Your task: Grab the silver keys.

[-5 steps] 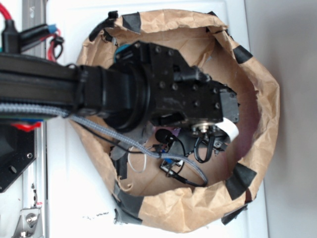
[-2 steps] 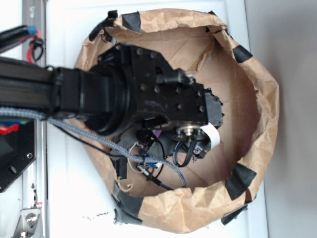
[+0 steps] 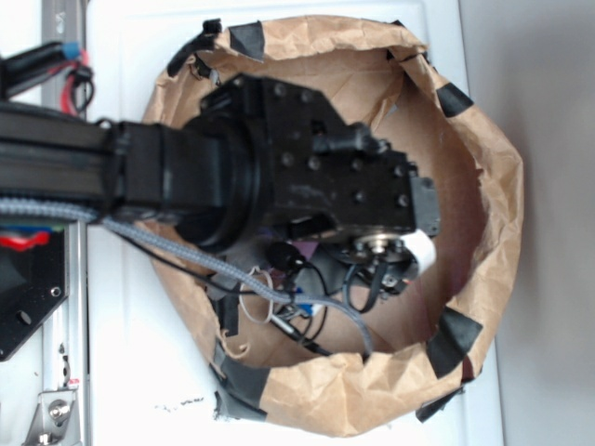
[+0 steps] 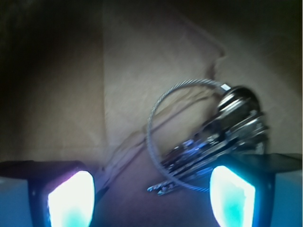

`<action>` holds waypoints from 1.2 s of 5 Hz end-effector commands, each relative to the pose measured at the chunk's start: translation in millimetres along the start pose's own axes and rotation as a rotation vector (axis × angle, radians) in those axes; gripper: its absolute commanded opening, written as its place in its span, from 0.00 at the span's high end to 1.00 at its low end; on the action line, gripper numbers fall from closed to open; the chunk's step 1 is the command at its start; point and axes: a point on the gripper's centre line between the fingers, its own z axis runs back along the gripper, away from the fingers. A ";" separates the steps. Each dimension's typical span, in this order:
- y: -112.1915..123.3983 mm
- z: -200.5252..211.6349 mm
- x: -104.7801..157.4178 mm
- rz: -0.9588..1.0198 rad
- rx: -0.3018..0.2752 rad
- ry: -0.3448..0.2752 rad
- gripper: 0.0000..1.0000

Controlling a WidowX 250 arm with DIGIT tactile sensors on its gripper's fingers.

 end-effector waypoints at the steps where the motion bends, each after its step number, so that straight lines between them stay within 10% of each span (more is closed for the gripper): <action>1: -16.6 1.6 14.6 -0.021 0.045 -0.068 0.00; 6: -2.2 -6.7 35.4 0.266 0.034 -0.097 0.00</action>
